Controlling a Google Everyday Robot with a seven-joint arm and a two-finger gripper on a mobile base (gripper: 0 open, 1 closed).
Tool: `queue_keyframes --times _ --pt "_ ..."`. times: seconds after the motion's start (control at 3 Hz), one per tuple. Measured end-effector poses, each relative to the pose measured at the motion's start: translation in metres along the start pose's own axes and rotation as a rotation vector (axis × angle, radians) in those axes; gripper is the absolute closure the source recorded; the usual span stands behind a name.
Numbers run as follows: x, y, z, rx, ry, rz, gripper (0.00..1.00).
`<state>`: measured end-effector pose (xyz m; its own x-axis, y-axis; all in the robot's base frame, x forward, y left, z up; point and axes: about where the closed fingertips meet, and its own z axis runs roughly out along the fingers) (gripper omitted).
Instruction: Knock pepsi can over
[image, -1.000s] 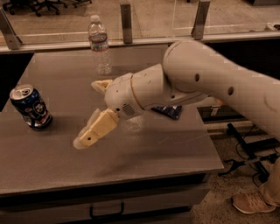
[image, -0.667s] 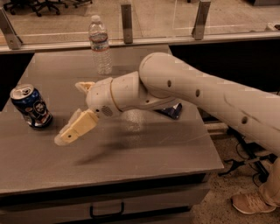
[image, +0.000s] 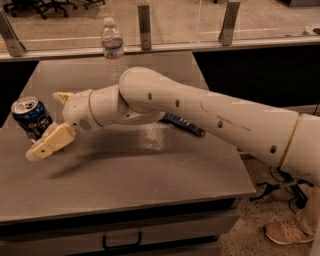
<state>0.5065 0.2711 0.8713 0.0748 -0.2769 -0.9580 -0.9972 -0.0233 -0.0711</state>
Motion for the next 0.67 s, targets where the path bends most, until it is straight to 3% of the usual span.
queue_keyframes --times 0.33,0.67 --pt "-0.0103 -0.0083 0.026 -0.037 -0.031 -0.007 0.18" --pt "-0.0113 -0.0094 0.0336 -0.062 -0.015 -0.011 0.41"
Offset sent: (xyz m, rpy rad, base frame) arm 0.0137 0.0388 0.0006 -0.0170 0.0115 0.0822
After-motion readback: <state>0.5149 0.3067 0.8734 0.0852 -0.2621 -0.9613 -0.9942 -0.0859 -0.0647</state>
